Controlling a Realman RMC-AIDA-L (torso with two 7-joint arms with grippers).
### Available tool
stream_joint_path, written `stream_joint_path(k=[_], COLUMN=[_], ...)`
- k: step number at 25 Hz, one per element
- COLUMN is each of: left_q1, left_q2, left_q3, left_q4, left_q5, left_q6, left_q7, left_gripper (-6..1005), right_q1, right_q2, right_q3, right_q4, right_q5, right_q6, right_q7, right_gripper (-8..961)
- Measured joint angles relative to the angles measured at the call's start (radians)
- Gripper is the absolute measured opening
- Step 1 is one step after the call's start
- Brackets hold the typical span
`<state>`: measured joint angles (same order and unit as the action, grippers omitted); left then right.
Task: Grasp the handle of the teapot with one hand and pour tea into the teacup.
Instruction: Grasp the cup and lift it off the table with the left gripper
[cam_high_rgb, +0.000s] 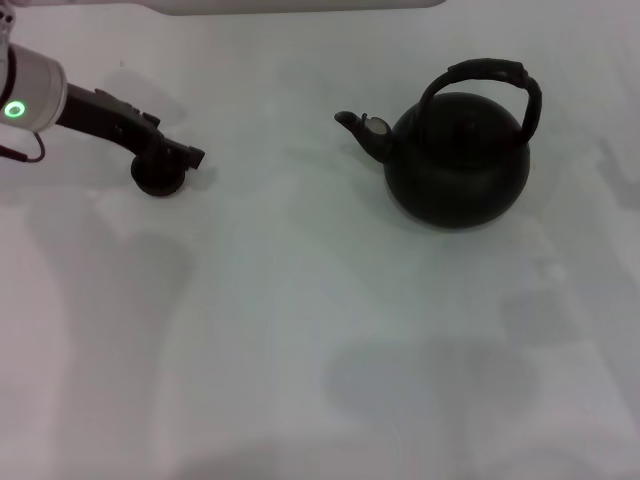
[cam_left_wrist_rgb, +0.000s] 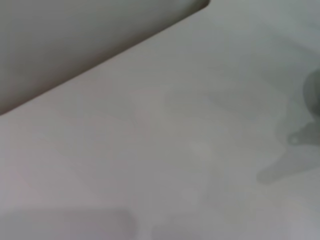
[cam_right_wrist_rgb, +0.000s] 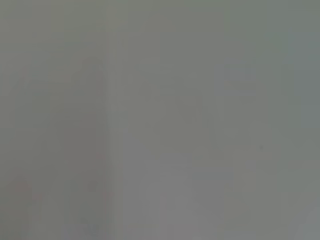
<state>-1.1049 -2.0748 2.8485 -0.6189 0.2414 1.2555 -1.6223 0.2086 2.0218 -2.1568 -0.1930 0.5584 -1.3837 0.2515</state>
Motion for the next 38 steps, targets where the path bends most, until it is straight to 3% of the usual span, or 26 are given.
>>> stream_joint_path(k=[38], left_q1=[0.016], left_q2=[-0.001], left_q3=[-0.001], left_q4=[0.053], left_q5=[0.080], left_q6=[-0.080], left_q7=[-0.036], left_gripper=[757], right_q1=[0.000], right_q2=[-0.003], right_q3=[0.000], right_q4=[0.008], right_q5=[0.026], right_q6=[0.000], right_q7=[0.000], right_gripper=[844])
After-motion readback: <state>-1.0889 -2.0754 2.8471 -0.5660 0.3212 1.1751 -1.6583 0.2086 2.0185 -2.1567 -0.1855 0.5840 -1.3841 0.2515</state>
